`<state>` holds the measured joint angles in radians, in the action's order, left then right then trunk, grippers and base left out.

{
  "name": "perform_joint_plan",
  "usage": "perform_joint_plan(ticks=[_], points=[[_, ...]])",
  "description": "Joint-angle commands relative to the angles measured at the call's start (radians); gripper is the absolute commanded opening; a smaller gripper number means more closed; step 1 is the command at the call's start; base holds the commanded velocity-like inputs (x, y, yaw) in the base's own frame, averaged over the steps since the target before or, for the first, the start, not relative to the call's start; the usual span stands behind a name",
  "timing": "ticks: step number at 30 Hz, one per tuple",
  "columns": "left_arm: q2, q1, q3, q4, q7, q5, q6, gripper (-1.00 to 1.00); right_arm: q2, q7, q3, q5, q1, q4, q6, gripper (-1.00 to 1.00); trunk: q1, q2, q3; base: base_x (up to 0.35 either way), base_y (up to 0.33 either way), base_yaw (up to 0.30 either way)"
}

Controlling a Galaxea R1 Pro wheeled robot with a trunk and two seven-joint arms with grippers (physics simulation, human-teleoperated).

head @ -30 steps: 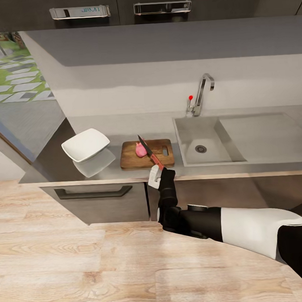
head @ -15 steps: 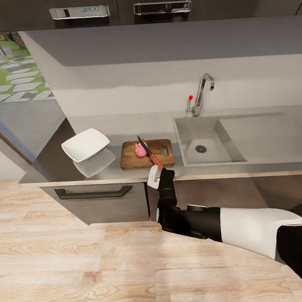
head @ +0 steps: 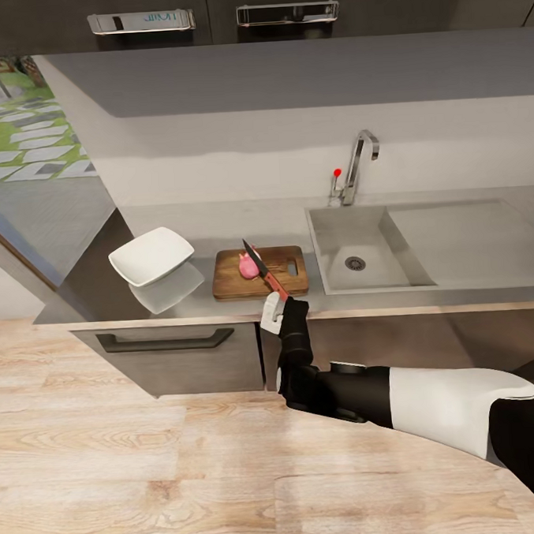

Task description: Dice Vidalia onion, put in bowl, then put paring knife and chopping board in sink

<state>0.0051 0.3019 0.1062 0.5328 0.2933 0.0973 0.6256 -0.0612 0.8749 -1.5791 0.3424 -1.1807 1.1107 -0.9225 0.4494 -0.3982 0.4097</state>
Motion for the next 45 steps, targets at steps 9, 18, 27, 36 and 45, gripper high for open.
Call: perform_joint_plan(ticks=[9, 18, 27, 36, 45], points=[[0.001, 0.0, 0.007, 0.001, 0.004, 0.01, 0.002, 1.0, 0.0, 0.01, -0.004, 0.014, -0.002, 0.001, -0.003, -1.0, 0.001, -0.002, 0.002, 0.0, 0.0, 0.0], [0.001, 0.0, 0.007, 0.001, 0.004, 0.01, 0.002, 1.0, 0.0, 0.012, -0.011, 0.014, -0.002, 0.001, -0.003, -1.0, 0.001, -0.002, 0.002, 0.0, 0.0, 0.0], [0.001, 0.0, 0.007, 0.001, 0.004, 0.01, 0.002, 1.0, 0.0, 0.012, -0.018, 0.014, -0.002, 0.001, -0.003, -1.0, 0.001, -0.002, 0.002, 0.0, 0.0, 0.0], [0.001, 0.0, 0.008, 0.001, 0.004, 0.01, 0.002, 1.0, 0.0, 0.012, -0.018, 0.014, -0.002, 0.001, -0.003, -1.0, 0.001, -0.002, 0.002, 0.0, 0.0, 0.0], [0.001, 0.0, 0.027, 0.001, 0.004, 0.01, 0.002, 1.0, 0.001, -0.025, -0.018, 0.015, -0.002, 0.001, -0.001, -1.0, 0.001, -0.002, 0.002, 0.0, 0.0, 0.0]])
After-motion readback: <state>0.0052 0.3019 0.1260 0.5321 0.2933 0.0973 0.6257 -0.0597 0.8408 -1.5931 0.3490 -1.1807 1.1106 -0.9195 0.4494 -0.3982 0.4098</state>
